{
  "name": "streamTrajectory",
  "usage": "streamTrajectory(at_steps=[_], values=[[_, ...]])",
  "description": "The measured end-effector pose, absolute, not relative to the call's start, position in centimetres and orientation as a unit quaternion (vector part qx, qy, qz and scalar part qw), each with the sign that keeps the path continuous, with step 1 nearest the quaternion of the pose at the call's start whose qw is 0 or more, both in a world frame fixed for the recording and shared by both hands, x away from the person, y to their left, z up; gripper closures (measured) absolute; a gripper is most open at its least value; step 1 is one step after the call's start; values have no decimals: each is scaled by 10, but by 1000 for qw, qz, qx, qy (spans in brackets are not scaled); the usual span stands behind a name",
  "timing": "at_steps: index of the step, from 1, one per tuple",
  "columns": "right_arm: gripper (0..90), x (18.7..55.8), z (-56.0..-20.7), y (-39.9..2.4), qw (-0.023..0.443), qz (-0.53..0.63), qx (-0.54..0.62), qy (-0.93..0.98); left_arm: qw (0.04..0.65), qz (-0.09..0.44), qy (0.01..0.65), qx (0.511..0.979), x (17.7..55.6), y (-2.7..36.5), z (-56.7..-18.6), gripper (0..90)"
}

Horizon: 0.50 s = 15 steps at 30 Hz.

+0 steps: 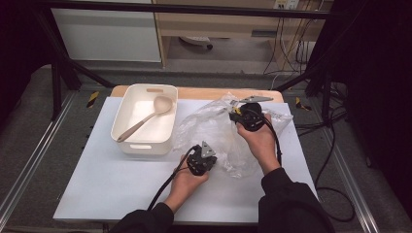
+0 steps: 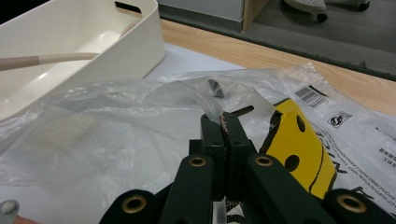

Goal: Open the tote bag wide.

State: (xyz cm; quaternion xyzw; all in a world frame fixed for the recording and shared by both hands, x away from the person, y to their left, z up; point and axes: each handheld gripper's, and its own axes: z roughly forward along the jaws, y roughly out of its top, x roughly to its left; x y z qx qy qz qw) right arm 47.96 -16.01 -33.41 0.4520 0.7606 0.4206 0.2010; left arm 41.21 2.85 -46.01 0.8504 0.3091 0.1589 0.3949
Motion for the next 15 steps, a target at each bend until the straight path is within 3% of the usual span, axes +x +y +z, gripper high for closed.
streamTrajectory(at_steps=[15], values=[[900,495,-321,-158,209,425,461,750,395,161,309,850,412,28,-460,900]])
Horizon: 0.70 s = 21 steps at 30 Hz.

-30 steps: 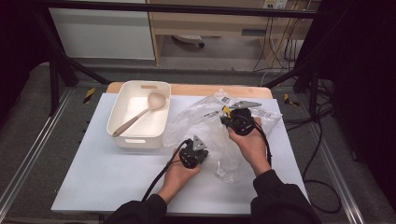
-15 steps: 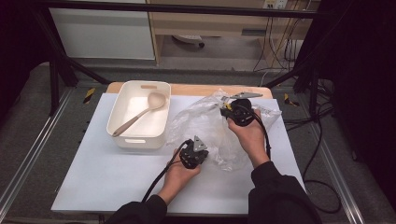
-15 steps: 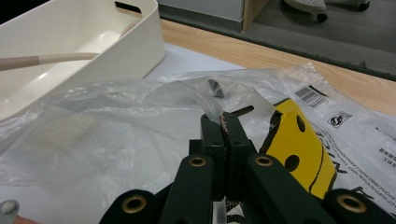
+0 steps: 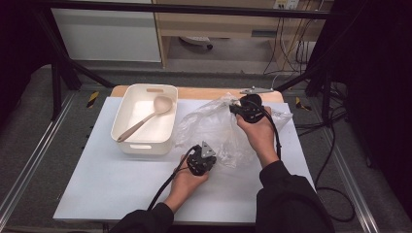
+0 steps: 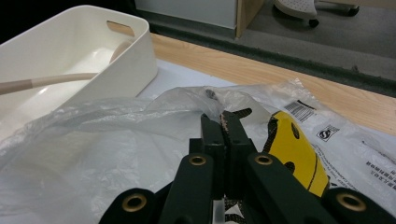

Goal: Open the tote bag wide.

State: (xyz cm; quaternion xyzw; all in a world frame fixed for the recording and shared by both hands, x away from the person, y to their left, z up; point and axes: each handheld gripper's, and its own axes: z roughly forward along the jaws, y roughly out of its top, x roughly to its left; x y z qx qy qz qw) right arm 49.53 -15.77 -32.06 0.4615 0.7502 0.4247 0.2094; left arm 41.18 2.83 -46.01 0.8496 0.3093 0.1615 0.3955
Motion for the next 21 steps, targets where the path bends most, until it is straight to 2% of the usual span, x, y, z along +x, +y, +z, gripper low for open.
streamTrajectory(at_steps=[8,21], values=[[900,497,-323,-155,203,428,464,748,396,161,309,850,412,28,-460,900],[900,508,-307,-160,209,435,472,738,392,160,304,853,412,29,-460,900]])
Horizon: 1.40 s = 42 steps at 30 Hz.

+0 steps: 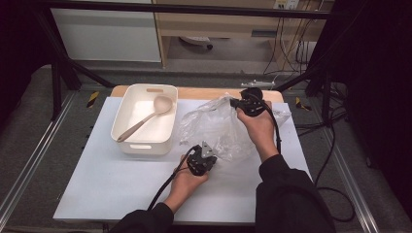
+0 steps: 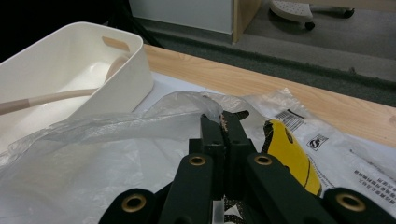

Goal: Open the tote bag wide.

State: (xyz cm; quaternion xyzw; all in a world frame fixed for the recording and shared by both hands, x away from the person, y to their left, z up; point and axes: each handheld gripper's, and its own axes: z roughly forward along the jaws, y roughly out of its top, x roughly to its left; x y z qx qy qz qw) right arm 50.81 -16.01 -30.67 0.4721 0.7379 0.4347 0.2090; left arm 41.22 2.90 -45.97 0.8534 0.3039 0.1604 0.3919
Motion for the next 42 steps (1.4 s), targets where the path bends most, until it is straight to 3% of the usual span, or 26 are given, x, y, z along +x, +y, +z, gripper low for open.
streamTrajectory(at_steps=[16,28,39,42], values=[[900,508,-316,-146,190,424,458,758,404,153,315,845,409,34,-457,900],[900,496,-316,-147,175,417,464,762,437,143,287,841,383,69,-404,900],[900,487,-323,-147,164,419,457,767,475,123,313,813,380,107,-378,900],[900,487,-325,-144,162,416,455,770,456,155,297,825,381,112,-371,900]])
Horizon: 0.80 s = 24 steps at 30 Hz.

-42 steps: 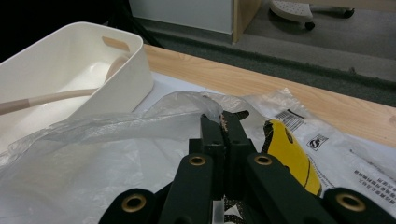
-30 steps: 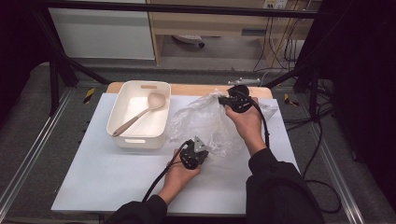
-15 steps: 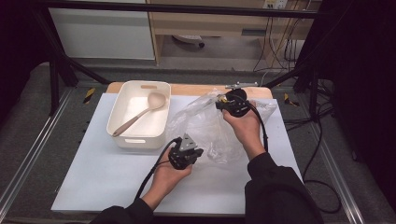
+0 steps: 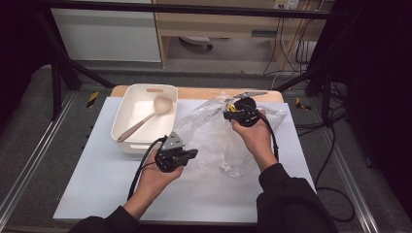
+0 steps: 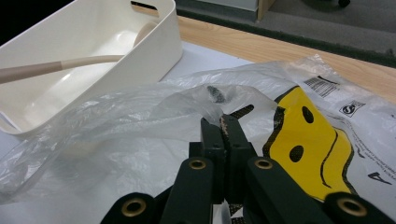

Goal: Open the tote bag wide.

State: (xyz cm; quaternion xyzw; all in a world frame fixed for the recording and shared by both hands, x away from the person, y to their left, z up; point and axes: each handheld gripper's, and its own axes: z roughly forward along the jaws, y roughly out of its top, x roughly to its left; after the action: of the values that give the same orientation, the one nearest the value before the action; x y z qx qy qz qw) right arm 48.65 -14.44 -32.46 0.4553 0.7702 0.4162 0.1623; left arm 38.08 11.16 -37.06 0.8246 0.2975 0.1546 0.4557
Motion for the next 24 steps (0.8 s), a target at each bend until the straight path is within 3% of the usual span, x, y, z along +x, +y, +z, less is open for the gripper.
streamTrajectory(at_steps=[15,24], values=[[900,484,-333,-144,152,416,458,770,472,161,331,801,409,146,-333,900],[900,482,-331,-147,152,415,457,772,474,203,352,781,421,163,-310,569]])
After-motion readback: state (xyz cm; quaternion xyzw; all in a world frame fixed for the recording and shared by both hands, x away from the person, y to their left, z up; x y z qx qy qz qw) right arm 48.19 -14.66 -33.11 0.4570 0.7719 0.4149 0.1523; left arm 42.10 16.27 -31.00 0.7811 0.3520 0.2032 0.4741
